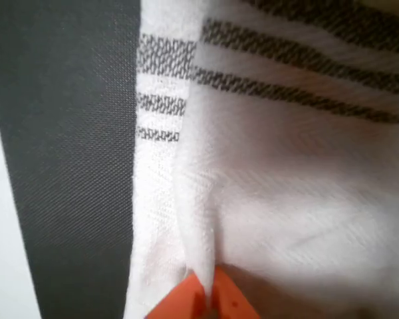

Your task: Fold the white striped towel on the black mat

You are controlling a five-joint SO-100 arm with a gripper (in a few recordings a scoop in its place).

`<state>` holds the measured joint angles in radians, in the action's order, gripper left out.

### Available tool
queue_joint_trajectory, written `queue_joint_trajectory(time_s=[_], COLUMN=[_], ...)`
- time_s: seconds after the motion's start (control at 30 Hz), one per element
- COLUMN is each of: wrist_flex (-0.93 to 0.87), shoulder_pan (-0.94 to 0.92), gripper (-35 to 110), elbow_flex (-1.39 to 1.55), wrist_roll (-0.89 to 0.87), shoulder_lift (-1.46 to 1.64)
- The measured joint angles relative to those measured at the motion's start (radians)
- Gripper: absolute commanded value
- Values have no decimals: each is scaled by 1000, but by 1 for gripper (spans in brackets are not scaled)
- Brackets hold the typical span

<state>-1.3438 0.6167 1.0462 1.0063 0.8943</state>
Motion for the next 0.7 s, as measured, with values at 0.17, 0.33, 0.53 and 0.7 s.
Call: queue_joint_trajectory(time_s=[0.17,0.33,0.53,0.7], wrist_flex=[-8,-15,-29,-41], shoulder_pan=[0,-2,-25,-18], gripper=[0,0,0,0], elbow_flex=[18,21,52,74], wrist_roll=[0,0,0,0], shoulder_lift=[41,80,149,213])
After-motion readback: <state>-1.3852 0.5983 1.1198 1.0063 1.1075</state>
